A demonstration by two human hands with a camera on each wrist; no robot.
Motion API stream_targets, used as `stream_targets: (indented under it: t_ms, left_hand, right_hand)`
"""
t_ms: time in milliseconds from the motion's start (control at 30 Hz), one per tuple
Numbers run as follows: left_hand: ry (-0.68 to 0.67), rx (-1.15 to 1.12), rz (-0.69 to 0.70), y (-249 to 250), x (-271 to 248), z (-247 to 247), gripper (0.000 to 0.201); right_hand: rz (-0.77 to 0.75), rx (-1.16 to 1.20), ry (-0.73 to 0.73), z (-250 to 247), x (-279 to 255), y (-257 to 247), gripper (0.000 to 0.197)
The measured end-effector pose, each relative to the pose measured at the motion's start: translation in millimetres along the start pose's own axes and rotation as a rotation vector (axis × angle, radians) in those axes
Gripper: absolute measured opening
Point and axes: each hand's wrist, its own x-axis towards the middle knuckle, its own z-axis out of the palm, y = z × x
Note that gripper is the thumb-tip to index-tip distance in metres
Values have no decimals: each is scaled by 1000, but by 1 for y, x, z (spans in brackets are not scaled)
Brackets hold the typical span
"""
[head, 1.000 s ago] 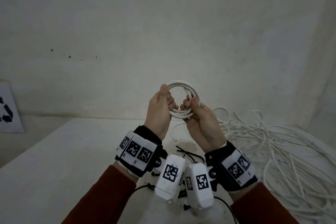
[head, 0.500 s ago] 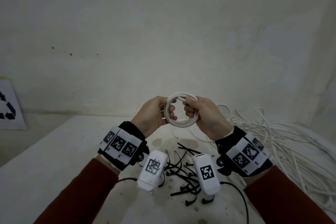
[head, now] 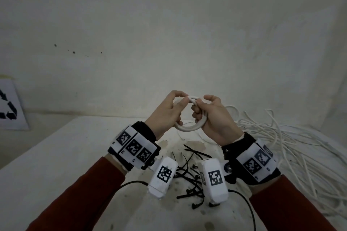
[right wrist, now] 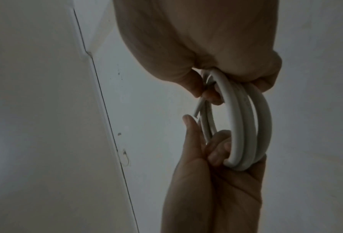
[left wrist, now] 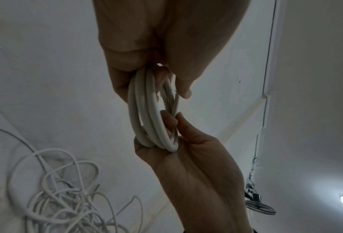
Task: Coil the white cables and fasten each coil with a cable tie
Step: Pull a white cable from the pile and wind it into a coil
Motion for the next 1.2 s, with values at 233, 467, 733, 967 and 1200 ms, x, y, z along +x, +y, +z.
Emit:
stream_targets:
  t_ms: [233, 467, 733, 967, 1200]
  left_hand:
    - [42, 65, -28, -10, 0, -1, 29]
    - [42, 92, -71, -27, -3, 3, 24]
    - [169, 231, -185, -64, -17, -18, 26]
    - [250, 200, -239, -82, -24, -36, 13]
    - [252, 122, -215, -83, -25, -36, 16]
  right_hand:
    - [-43, -261, -6, 0, -1, 18, 18]
    - [-6, -364, -34, -7, -1, 32, 16]
    - [81, -1027, -82, -53, 3, 58, 20]
    - [120, -1685, -399, -81, 13, 84, 19]
    - [220, -1892, -612, -65, 25, 92, 24]
